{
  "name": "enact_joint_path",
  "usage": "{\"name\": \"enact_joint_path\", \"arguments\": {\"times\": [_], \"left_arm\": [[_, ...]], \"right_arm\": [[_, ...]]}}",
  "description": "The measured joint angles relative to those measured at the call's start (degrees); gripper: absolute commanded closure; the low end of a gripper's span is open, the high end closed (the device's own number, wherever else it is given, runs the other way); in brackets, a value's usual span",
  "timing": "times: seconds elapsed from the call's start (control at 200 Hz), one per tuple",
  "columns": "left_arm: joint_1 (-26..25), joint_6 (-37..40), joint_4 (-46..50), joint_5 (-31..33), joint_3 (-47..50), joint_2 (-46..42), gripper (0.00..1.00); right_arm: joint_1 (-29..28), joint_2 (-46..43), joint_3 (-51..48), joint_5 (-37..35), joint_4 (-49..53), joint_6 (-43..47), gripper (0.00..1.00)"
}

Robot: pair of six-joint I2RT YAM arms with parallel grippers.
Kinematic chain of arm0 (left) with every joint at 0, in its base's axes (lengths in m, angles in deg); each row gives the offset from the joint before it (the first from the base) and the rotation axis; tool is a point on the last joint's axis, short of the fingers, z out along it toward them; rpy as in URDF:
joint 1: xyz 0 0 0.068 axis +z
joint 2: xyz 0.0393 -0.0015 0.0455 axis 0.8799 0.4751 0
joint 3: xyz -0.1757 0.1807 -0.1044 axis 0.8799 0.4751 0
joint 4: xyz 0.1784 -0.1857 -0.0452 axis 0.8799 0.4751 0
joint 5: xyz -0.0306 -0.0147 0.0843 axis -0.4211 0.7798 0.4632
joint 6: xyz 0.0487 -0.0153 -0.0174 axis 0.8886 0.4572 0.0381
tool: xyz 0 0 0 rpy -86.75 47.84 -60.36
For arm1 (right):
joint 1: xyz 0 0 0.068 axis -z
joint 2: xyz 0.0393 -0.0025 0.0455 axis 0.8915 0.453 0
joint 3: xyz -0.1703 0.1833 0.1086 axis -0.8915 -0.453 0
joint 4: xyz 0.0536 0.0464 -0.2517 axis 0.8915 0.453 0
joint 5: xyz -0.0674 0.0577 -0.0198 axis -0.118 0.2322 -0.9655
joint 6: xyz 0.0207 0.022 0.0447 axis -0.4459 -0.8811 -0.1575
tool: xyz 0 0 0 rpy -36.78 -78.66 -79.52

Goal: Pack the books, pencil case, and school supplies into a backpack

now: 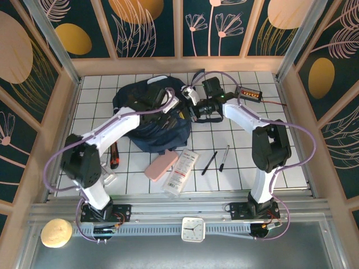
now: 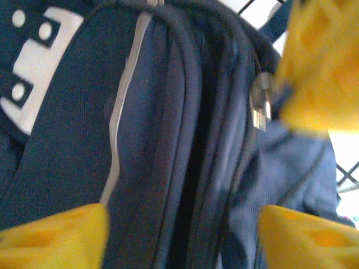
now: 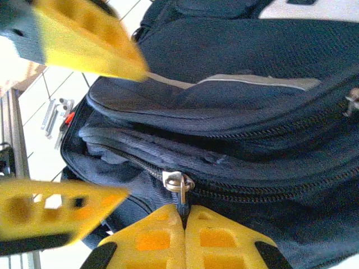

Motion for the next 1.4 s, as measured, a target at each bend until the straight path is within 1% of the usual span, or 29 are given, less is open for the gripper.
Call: {"name": "enact_joint_path", "arguments": {"times": [0.09, 0.19, 0.3, 0.385, 0.43, 0.505, 0.545, 0.59, 0.616, 0.686, 0.771, 0.876, 1.071, 1.106, 1.131, 1.166, 1.251, 1.271, 1.276, 1.291, 1.296, 1.301, 1.306, 1.311, 1.331, 1.396], "left_arm": [[0.28, -1.09, -0.24, -0.33, 6.23, -6.80, 0.01], [1.09, -2.78, -1.44, -1.33, 11.08, -11.91, 0.01], [2.43, -4.61, -3.26, -1.86, 15.52, -14.05, 0.02], [3.23, -5.09, -4.24, -1.64, 18.78, -14.27, 0.06], [3.43, -5.20, -4.81, -1.22, 20.57, -14.23, 0.12], [3.45, -4.94, -5.64, -0.79, 22.86, -13.55, 0.30], [3.45, -4.61, -6.49, -0.42, 23.67, -12.87, 0.45], [3.45, -4.46, -7.52, -0.24, 24.17, -11.58, 0.75], [3.45, -4.39, -8.09, -0.48, 24.20, -10.58, 0.82], [3.45, -4.44, -9.73, -1.31, 24.15, -7.74, 0.89], [3.56, -4.52, -11.23, -2.32, 24.13, -5.05, 0.91], [3.67, -5.16, -12.76, -3.21, 24.20, -4.50, 0.92], [3.96, -7.13, -15.96, -5.57, 25.00, -4.61, 0.92], [4.02, -7.67, -16.65, -5.92, 25.42, -4.79, 0.91], [4.04, -7.96, -16.98, -6.01, 25.68, -4.96, 0.88], [4.04, -8.35, -17.44, -6.08, 26.10, -5.33, 0.79], [4.02, -10.12, -18.12, -6.29, 26.97, -6.78, 0.45], [4.02, -10.08, -18.14, -6.27, 27.21, -7.34, 0.34], [3.98, -10.25, -18.18, -6.23, 27.32, -7.63, 0.33], [3.96, -10.69, -18.34, -6.14, 27.54, -8.09, 0.21], [3.96, -10.69, -18.34, -6.05, 27.58, -8.24, 0.16], [3.93, -10.67, -18.34, -5.99, 27.65, -8.44, 0.09], [3.89, -10.78, -18.36, -5.95, 27.74, -8.76, 0.05], [3.87, -10.82, -18.38, -5.90, 27.80, -8.92, 0.03], [3.82, -11.02, -18.38, -5.60, 28.04, -9.77, 0.01], [3.89, -11.67, -18.25, -3.96, 28.65, -13.49, 0.01]], "right_arm": [[0.94, 0.00, 0.00, -0.09, -0.02, -0.22, 1.00], [1.01, 0.00, 0.00, -0.72, 0.63, -0.15, 1.00], [-0.33, 0.00, 0.09, -2.14, 1.36, -0.02, 1.00], [-1.31, 0.00, 0.09, -3.80, 1.84, -0.24, 1.00], [-1.60, 0.00, 0.09, -4.79, 2.10, -0.66, 1.00], [-1.88, 0.00, 0.09, -6.03, 2.40, -1.46, 1.00], [-2.01, 0.00, 0.09, -6.78, 2.67, -1.75, 1.00], [-2.27, 0.00, 0.09, -7.72, 2.97, -2.21, 1.00], [-2.45, 0.00, 0.09, -8.11, 3.17, -2.64, 1.00], [-3.37, 0.00, 0.09, -9.79, 3.87, -3.45, 1.00], [-5.05, 0.15, 0.50, -12.46, 5.29, -4.28, 1.00], [-8.04, 1.44, 2.75, -15.34, 7.08, -5.60, 1.00], [-13.84, 4.66, 5.33, -18.86, 7.43, -10.05, 1.00], [-14.40, 5.25, 5.38, -19.17, 7.37, -10.95, 1.00], [-14.69, 5.57, 5.38, -19.28, 7.23, -11.54, 1.00], [-15.02, 6.03, 5.35, -19.32, 6.97, -12.35, 1.00], [-15.08, 6.16, 4.63, -19.32, 5.95, -13.94, 1.00], [-14.95, 6.08, 4.46, -19.21, 5.77, -14.10, 1.00], [-14.93, 6.08, 4.44, -19.19, 5.73, -14.16, 1.00], [-14.84, 6.05, 4.26, -19.08, 5.49, -14.27, 1.00], [-14.80, 6.03, 4.22, -19.08, 5.46, -14.32, 1.00], [-14.75, 6.01, 4.20, -19.10, 5.46, -14.36, 1.00], [-14.67, 5.97, 4.15, -19.06, 5.35, -14.49, 1.00], [-14.64, 5.97, 4.13, -19.04, 5.31, -14.56, 1.00], [-14.43, 5.88, 4.07, -18.88, 5.29, -14.58, 1.00], [-13.33, 5.44, 4.11, -18.25, 5.31, -14.73, 1.00]]}}
